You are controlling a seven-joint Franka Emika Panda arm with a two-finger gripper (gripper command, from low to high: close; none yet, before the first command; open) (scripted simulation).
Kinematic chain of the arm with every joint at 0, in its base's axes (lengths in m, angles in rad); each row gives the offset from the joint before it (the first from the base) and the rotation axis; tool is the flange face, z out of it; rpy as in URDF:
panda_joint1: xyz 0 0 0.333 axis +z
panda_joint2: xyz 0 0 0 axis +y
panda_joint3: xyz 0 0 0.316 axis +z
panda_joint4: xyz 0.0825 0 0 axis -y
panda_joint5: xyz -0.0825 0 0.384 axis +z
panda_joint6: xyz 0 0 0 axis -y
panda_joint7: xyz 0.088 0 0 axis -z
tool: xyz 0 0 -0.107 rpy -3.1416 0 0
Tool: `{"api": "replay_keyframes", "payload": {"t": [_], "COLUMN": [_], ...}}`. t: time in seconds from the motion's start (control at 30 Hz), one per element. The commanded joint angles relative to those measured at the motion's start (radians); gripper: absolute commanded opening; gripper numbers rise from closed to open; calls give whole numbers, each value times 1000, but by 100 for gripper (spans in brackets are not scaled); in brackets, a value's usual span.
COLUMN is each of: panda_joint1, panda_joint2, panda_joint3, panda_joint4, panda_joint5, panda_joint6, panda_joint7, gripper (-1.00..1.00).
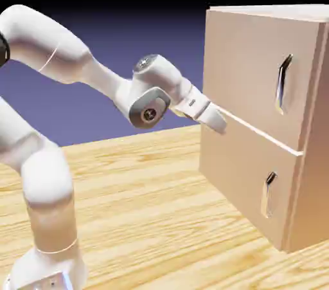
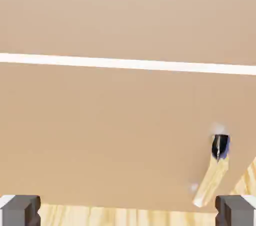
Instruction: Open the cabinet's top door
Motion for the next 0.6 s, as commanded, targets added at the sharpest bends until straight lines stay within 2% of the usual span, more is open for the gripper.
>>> {"api": "replay_keyframes", "payload": {"t": [0.0,0.57], "panda_joint1": [18,319], "panda_joint2": [-8,-145], "panda_joint3": [-19,-340], "panda_joint4": [8,148], "panda_joint5": [-44,-783], "panda_joint6": [-3,-62], "panda_joint7": [-21,-379], "gripper": [0,0]}}
